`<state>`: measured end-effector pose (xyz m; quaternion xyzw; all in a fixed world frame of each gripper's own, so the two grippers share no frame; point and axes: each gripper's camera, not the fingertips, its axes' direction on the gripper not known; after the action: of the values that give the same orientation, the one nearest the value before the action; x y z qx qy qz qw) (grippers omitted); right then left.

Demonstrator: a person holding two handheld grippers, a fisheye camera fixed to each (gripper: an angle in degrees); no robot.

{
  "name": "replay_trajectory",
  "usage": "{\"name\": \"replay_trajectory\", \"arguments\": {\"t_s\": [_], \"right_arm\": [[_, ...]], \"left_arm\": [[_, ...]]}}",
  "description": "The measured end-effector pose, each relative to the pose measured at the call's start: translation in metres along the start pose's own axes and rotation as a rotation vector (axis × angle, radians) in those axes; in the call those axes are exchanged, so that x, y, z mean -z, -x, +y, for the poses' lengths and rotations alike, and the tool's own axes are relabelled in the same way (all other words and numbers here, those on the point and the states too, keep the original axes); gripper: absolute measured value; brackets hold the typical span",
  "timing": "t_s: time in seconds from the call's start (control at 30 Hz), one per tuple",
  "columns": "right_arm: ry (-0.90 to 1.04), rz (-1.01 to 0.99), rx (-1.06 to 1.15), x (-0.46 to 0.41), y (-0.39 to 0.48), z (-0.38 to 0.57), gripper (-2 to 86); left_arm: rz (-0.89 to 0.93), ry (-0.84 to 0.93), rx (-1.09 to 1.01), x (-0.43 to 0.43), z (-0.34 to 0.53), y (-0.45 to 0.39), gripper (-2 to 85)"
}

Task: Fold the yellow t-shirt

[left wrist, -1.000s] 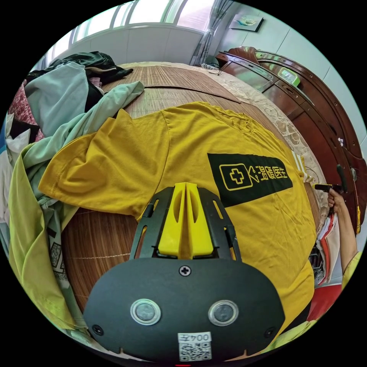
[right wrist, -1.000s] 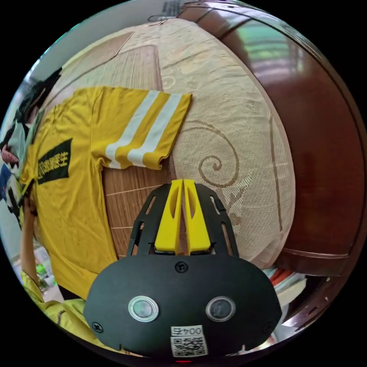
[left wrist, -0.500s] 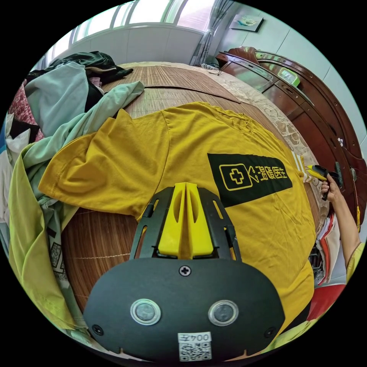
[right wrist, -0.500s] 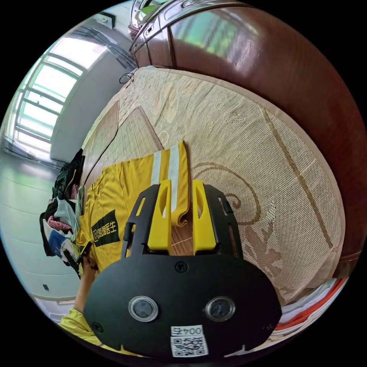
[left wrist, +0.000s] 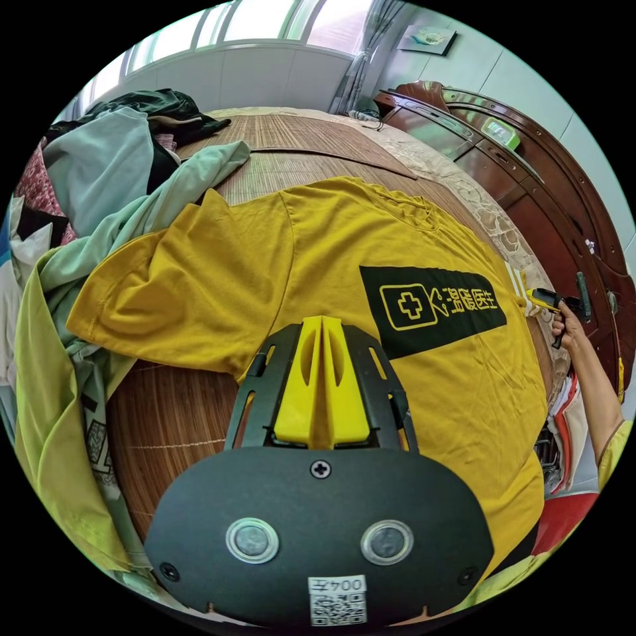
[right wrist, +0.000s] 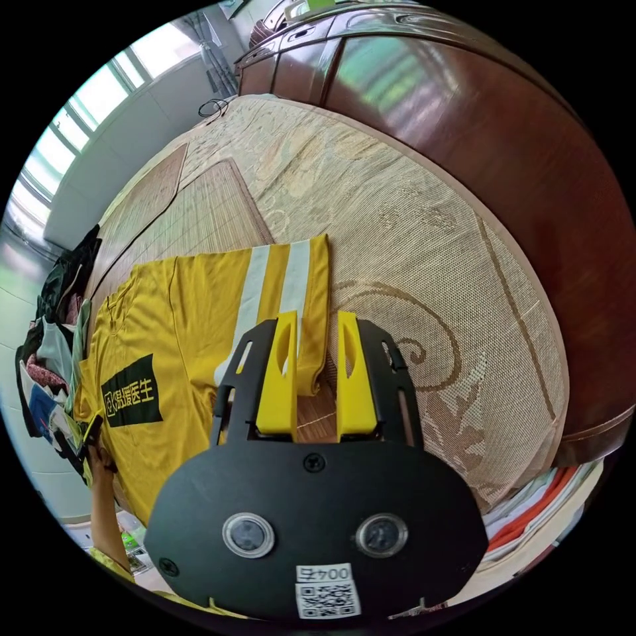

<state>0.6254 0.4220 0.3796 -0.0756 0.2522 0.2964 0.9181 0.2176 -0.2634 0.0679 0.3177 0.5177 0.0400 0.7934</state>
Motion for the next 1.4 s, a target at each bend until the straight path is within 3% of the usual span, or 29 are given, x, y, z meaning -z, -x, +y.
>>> {"name": "replay_trajectory", "arguments": {"t_s": [0.2, 0.43, 0.8, 1.0, 1.17, 1.3, 1.4], "right_arm": [[-0.032, -0.001, 0.048, 0.011, 0.036, 0.009, 1.0], [-0.090, -0.008, 0.088, 0.061, 0.095, 0.007, -0.7], [-0.211, 0.251, 0.466, 0.155, 0.368, 0.055, -0.6], [-0.281, 0.438, 0.626, 0.101, 0.505, 0.141, 0.8], [-0.250, 0.588, 0.727, 0.036, 0.562, 0.192, 4.4], [-0.281, 0.446, 0.795, 0.060, 0.563, 0.218, 13.3], [-0.296, 0.244, 0.799, 0.095, 0.536, 0.232, 13.8]], "left_arm": [[0.002, 0.000, 0.001, 0.003, -0.002, 0.000, 0.0], [0.009, 0.000, 0.004, 0.005, -0.005, 0.003, 0.0], [0.034, -0.001, 0.016, 0.006, -0.008, 0.017, 0.0], [0.058, -0.003, 0.028, 0.004, -0.010, 0.029, 0.0], [0.056, -0.003, 0.027, 0.000, -0.011, 0.036, 0.0], [0.071, -0.003, 0.034, -0.004, -0.011, 0.046, 0.0], [0.092, -0.003, 0.044, -0.008, -0.011, 0.056, 0.1]]}}
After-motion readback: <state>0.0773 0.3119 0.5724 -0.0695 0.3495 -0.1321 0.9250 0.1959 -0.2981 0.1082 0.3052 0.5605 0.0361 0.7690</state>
